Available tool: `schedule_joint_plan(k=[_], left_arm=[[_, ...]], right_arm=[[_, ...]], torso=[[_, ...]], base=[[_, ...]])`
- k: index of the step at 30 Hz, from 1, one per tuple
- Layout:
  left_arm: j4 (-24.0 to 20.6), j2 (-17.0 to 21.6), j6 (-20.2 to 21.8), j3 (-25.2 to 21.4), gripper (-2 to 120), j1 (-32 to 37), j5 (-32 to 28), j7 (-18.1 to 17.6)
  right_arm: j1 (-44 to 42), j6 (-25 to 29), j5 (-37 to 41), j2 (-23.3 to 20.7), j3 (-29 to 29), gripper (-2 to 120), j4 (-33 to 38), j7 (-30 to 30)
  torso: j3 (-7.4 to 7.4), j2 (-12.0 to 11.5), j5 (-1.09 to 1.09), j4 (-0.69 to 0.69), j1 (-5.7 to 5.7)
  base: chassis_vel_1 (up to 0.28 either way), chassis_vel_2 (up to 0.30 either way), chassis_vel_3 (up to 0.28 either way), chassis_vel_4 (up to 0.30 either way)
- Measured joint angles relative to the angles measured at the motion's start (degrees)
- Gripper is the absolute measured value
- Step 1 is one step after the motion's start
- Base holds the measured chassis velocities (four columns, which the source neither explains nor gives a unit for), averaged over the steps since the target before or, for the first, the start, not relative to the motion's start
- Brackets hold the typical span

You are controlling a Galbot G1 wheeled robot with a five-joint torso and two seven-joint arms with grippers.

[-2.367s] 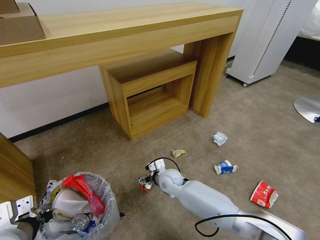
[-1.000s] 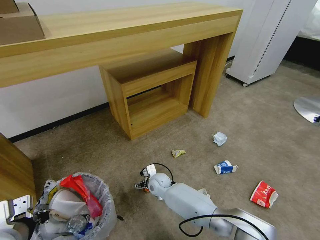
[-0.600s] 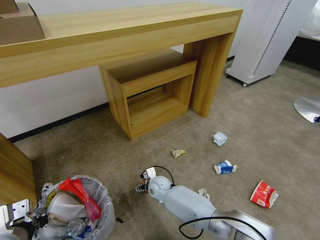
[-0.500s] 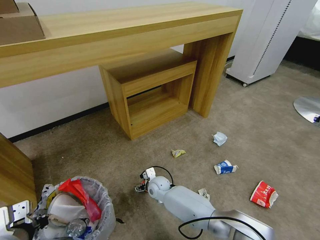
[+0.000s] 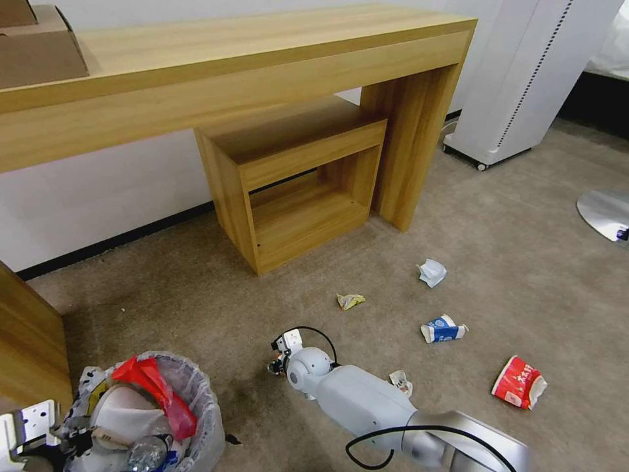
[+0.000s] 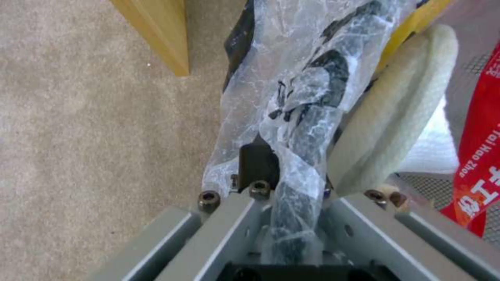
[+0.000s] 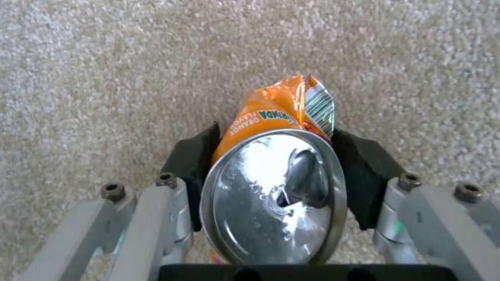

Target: Pick up the trash bin and place the garbage on the floor into it.

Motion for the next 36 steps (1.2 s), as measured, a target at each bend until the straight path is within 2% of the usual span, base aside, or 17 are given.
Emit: schedule_joint_plan(k=[6,13,15,16,17,18,19,20,21,24,25,28,29,32,33,35,36], left_arm=[[0.0,0.2,0.0,-0.4,0,0.3,0.1,0.0],[0.0,-0.2,0.0,0.3,0,0.1,0.9,0.4],[0.0,0.4,0.0,-0.1,0,0.0,0.2,0.4],[0.0,0.7,0.0,-0.2,0,0.0,-0.1,0.4],[0.0,0.7,0.0,-0.2,0,0.0,-0.1,0.4],[0.0,0.9,0.0,-0.3,0,-0.1,-0.3,0.4],[0.0,1.5,-0.1,-0.7,0,-0.3,-1.1,0.2],[0.0,2.0,-0.1,-1.1,0,-0.2,-1.5,0.0],[0.0,2.0,-0.1,-1.1,0,-0.2,-1.5,0.0],[0.0,2.5,-0.2,-1.3,0,-0.1,-2.1,-0.1],[0.0,2.5,-0.2,-1.3,0,-0.1,-2.1,-0.1],[0.0,2.4,-0.4,-1.2,0,-0.2,-2.0,-0.1],[0.0,2.4,-0.4,-1.2,0,-0.2,-2.0,-0.1],[0.0,2.2,-0.5,-1.6,0,-0.2,-1.6,0.0],[0.0,2.2,-0.5,-1.6,0,-0.2,-1.6,0.0],[0.0,1.8,-0.6,-2.3,0,0.2,-1.4,0.0],[0.0,1.8,-0.6,-2.3,0,0.2,-1.4,0.0]], right_arm=[[0.1,0.3,0.7,-1.9,1.6,48,2.6,-0.1],[1.1,1.1,1.4,-5.2,4.6,48,9.1,-1.6],[2.2,8.8,-0.1,-8.2,7.8,48,16.5,-11.1],[2.8,14.2,-0.3,-9.6,9.1,48,19.3,-18.7],[2.8,14.2,-0.3,-9.6,9.1,48,19.3,-18.7],[3.3,18.5,-0.1,-10.4,9.7,48,20.7,-24.2],[4.4,26.6,0.7,-11.5,10.4,48,21.8,-33.8],[5.4,31.5,2.1,-12.2,10.5,48,22.2,-41.4],[5.4,31.5,2.1,-12.2,10.5,48,22.2,-41.4],[8.9,35.1,7.4,-13.9,8.3,48,24.2,-60.2],[8.9,35.1,7.4,-13.9,8.3,48,24.2,-60.2],[12.3,34.2,11.3,-14.7,2.8,48,26.1,-71.3],[12.3,34.2,11.3,-14.7,2.8,48,26.1,-71.3],[16.0,33.0,12.8,-14.6,-6.1,48,27.2,-76.2],[16.0,33.0,12.8,-14.6,-6.1,48,27.2,-76.2],[17.7,32.8,12.8,-13.8,-11.5,48,27.4,-76.8],[17.7,32.8,12.8,-13.8,-11.5,48,27.4,-76.8]], torso=[[0.01,0.0,0.00,0.00,0.00],[0.01,0.0,0.00,0.00,0.00],[0.01,0.0,0.00,0.00,0.00],[0.00,0.0,0.00,0.00,0.00],[0.00,0.0,0.00,0.00,0.00],[0.00,0.0,0.00,0.00,0.00],[0.00,0.0,0.00,0.00,0.00],[0.00,0.0,0.00,0.00,0.00],[0.00,0.0,0.00,0.00,0.00],[0.00,0.0,0.00,0.00,0.00],[0.00,0.0,0.00,0.00,0.00],[0.00,0.0,0.00,0.00,0.00],[0.00,0.0,0.00,0.00,0.00],[0.00,0.0,-0.01,0.00,0.00],[0.00,0.0,-0.01,0.00,0.00],[0.00,0.0,-0.01,0.00,0.00],[0.00,0.0,-0.01,0.00,0.00]], base=[[0.000,0.000,0.000,0.000],[0.000,0.000,0.000,0.000],[0.000,0.000,0.000,0.000],[0.000,0.000,0.000,0.000],[0.000,0.000,0.000,0.000],[0.000,0.000,0.000,0.000],[0.000,0.000,0.000,0.000],[0.000,0.000,0.000,0.000],[0.000,0.000,0.000,0.000],[0.000,0.000,0.000,0.000],[0.000,0.000,0.000,0.000],[0.000,0.000,0.000,0.000],[0.000,0.000,0.000,0.000],[0.000,0.000,0.000,0.000],[0.000,0.000,0.000,0.000],[0.000,0.000,0.000,0.000],[0.000,0.000,0.000,0.000]])
